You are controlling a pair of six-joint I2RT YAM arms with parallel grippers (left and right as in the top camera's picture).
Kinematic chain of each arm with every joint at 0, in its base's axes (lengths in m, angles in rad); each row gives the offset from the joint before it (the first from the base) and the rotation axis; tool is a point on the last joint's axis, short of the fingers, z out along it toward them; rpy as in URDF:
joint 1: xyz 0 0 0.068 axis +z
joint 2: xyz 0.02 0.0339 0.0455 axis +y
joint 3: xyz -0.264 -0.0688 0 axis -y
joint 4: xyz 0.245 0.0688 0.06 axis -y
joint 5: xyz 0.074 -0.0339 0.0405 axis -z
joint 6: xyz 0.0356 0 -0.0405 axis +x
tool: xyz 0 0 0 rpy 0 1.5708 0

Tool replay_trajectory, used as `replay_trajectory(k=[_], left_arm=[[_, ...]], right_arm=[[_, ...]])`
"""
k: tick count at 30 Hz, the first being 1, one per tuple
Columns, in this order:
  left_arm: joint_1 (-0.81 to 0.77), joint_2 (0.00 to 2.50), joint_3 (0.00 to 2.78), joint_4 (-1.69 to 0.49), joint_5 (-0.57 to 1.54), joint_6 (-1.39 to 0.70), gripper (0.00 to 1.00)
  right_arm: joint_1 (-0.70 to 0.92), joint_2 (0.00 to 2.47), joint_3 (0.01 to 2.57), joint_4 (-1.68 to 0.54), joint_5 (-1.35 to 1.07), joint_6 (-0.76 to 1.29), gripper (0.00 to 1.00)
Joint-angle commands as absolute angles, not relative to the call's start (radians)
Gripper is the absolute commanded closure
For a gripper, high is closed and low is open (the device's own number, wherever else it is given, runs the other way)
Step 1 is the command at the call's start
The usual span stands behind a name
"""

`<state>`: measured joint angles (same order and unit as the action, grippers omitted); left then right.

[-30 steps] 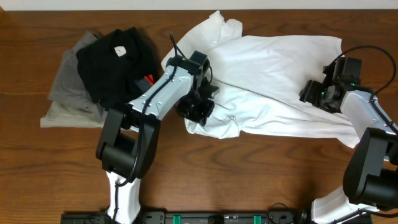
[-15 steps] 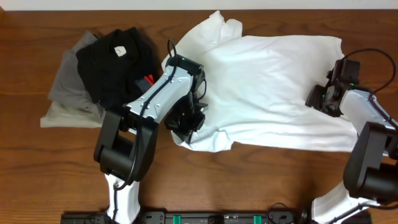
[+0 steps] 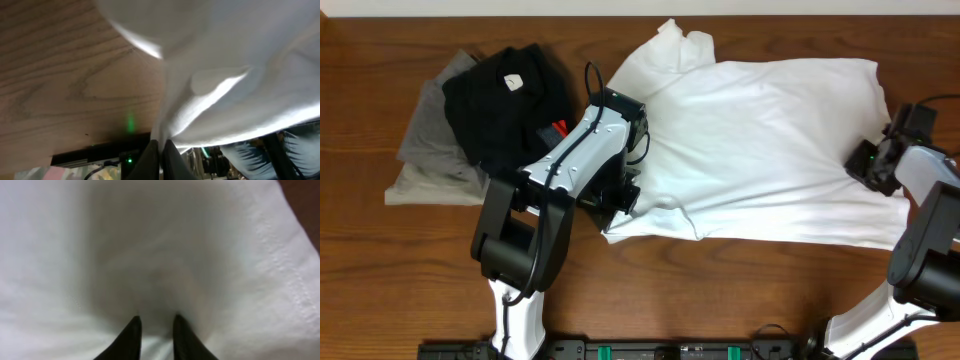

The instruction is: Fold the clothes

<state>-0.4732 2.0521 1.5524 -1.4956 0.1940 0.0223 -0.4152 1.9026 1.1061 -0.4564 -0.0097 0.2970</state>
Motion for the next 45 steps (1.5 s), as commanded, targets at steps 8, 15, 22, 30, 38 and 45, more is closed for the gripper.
replay_trajectory(k=[8,15,22,30,38,45], left_arm=[[-0.447,2.03,1.552,-1.359,0.164,-0.007,0.83],[-0.44,2.03,1.552,-1.307,0.22,0.009,0.73],[-0.469,2.03,1.552,-1.285,0.378,0.191,0.6],[-0.456,2.036,1.552,-1.046,0.147,0.125,0.66],[-0.408,2.076,1.529,-0.905,0.1,0.118,0.93],[-0.401,2.11,1.515,-0.875,0.147,0.119,0.93]], right_arm=[[-0.459,1.816,1.066,-0.481,0.007,0.25,0.46],[-0.457,1.65,1.066,-0.5,-0.117,0.25,0.43],[-0.42,1.61,1.066,-0.597,-0.271,0.253,0.41],[-0.333,1.617,1.066,-0.604,-0.207,0.245,0.57],[-0.336,1.728,1.065,-0.55,-0.078,0.293,0.85],[-0.365,1.839,1.065,-0.503,-0.006,0.349,0.87]])
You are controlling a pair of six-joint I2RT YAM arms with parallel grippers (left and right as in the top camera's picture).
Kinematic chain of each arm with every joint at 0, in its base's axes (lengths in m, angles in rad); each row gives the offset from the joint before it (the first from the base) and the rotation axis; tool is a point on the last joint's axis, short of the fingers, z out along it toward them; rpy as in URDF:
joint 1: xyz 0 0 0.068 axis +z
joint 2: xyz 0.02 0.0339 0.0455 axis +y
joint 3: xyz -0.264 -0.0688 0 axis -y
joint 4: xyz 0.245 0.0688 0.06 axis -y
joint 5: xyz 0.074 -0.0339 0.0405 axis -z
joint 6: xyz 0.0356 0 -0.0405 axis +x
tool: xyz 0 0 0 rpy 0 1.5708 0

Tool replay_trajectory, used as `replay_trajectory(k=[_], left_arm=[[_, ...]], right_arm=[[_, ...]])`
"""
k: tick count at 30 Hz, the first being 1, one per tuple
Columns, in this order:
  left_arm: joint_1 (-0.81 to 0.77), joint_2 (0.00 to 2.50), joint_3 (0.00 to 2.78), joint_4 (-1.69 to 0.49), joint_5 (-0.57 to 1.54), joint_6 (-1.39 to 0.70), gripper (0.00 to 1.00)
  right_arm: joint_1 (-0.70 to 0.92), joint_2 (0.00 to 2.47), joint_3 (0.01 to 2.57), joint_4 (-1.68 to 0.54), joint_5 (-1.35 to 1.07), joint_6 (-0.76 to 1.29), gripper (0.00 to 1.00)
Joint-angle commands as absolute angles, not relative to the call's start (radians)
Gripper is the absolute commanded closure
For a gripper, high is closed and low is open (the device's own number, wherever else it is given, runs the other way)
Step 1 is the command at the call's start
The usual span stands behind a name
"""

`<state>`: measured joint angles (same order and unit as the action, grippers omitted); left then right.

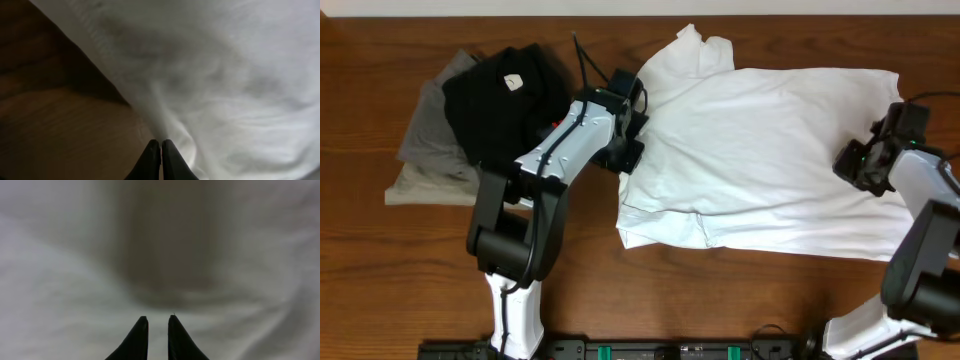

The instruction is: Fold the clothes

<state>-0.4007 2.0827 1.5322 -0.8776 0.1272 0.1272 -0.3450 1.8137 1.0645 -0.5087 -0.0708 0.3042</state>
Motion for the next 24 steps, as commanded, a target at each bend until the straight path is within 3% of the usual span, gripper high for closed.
replay_trajectory(k=[1,15,24], left_arm=[[-0.401,2.11,1.509,-0.871,0.155,0.119,0.93],[-0.372,2.112,1.308,-0.863,0.043,0.101,0.94],[-0.346,2.001,1.407,-0.87,0.084,0.093,0.93]], right_arm=[[-0.375,1.847,1.065,-0.501,-0.004,0.348,0.87],[-0.474,1.852,1.065,-0.511,-0.004,0.317,0.84],[-0.475,1.851,1.066,-0.508,-0.012,0.245,0.84]])
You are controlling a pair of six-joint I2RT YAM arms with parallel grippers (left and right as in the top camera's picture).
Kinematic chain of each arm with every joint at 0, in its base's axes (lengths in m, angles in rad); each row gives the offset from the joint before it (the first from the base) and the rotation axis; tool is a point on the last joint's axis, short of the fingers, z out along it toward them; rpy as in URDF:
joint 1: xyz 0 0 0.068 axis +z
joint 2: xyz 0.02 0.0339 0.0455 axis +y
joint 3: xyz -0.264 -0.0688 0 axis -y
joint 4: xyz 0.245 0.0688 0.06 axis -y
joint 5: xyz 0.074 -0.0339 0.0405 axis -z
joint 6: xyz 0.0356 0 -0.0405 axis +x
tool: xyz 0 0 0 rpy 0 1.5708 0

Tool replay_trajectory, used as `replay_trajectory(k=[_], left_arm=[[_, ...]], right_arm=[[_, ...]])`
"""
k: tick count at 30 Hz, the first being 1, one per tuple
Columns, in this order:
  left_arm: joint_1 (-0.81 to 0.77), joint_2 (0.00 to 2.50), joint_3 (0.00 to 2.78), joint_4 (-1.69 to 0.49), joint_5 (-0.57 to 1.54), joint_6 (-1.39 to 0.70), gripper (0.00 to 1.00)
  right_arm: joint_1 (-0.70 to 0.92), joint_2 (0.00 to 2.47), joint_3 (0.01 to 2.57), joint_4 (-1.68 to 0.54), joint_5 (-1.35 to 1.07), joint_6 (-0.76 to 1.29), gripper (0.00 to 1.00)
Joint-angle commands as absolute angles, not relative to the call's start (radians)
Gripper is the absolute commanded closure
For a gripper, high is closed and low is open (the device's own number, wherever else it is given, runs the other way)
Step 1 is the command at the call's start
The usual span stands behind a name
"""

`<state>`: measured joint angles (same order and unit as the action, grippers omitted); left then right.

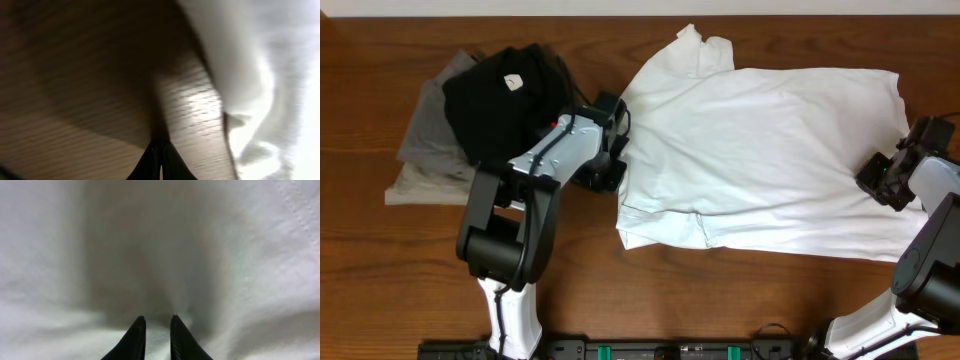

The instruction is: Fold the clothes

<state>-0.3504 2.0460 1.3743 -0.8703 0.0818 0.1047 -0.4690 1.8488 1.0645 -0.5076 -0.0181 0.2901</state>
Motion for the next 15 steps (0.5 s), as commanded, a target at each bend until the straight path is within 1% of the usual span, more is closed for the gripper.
replay_trajectory(k=[1,4,7,10,15], left_arm=[[-0.346,1.979,1.409,-0.856,0.112,0.093,0.92],[-0.346,1.941,1.409,-0.803,0.216,0.097,0.9],[-0.346,1.942,1.408,-0.751,0.297,0.097,0.89],[-0.346,1.945,1.402,-0.735,0.307,0.096,0.9],[-0.347,1.951,1.349,-0.682,0.307,0.112,0.85]], right_arm=[[-0.475,1.851,1.066,-0.508,-0.012,0.245,0.84],[-0.476,1.851,1.066,-0.508,-0.012,0.246,0.84],[-0.476,1.851,1.066,-0.508,-0.012,0.246,0.84],[-0.476,1.851,1.066,-0.508,-0.017,0.246,0.83],[-0.476,1.851,1.066,-0.509,-0.019,0.246,0.83]])
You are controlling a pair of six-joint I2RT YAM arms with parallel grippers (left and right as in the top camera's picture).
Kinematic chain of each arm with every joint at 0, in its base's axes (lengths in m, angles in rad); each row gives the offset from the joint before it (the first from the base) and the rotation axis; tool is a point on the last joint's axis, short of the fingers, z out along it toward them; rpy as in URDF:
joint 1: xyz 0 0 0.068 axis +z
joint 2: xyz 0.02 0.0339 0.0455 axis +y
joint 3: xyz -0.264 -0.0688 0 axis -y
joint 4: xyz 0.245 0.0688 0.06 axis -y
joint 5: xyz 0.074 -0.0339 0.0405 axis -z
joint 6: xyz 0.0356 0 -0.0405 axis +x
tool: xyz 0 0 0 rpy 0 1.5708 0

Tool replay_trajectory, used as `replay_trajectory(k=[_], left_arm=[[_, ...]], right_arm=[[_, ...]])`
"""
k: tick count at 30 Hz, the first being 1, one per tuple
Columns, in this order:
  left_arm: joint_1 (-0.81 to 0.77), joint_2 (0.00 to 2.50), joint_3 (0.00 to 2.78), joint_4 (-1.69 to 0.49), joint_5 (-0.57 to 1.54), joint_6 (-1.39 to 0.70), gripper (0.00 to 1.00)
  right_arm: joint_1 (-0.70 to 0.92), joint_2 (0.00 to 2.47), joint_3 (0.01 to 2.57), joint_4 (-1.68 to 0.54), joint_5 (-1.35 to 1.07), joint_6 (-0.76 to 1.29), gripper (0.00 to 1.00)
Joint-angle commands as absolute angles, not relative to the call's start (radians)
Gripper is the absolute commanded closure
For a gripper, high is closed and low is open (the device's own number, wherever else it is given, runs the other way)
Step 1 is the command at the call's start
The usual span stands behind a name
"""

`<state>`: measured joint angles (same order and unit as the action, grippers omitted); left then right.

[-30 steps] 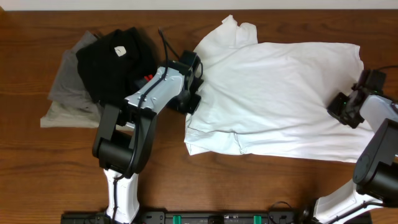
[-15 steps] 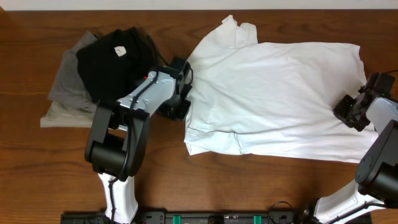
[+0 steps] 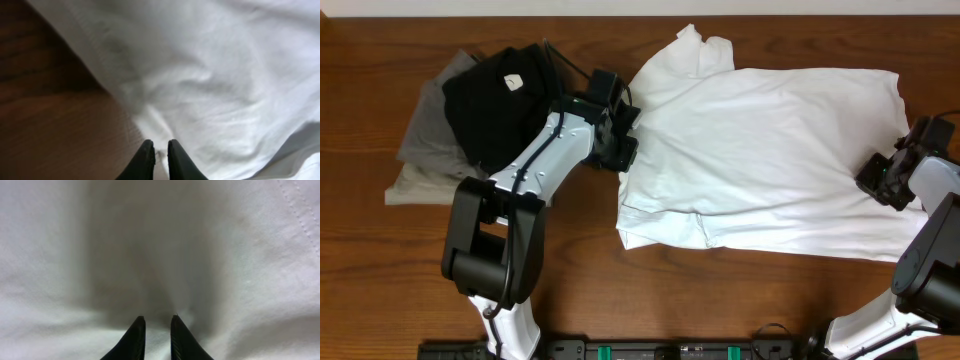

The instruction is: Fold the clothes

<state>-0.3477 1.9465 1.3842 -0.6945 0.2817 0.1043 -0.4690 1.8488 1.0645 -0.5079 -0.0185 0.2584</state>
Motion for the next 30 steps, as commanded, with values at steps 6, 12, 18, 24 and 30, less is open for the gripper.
replay_trajectory(k=[6,12,18,24,30], left_arm=[[-0.346,2.009,1.323,-0.664,0.306,0.155,0.85],[-0.346,2.037,1.323,-0.653,0.294,0.165,0.86],[-0.343,2.037,1.323,-0.69,0.104,0.144,0.91],[-0.308,2.037,1.323,-0.765,-0.02,0.081,0.94],[-0.275,2.037,1.323,-0.777,-0.02,0.073,0.94]], right_arm=[[-0.476,1.851,1.066,-0.508,-0.019,0.246,0.82],[-0.476,1.851,1.066,-0.509,-0.019,0.246,0.82],[-0.478,1.851,1.066,-0.508,-0.017,0.246,0.82],[-0.501,1.851,1.066,-0.496,0.076,0.246,0.81],[-0.529,1.851,1.066,-0.455,0.002,0.208,0.79]])
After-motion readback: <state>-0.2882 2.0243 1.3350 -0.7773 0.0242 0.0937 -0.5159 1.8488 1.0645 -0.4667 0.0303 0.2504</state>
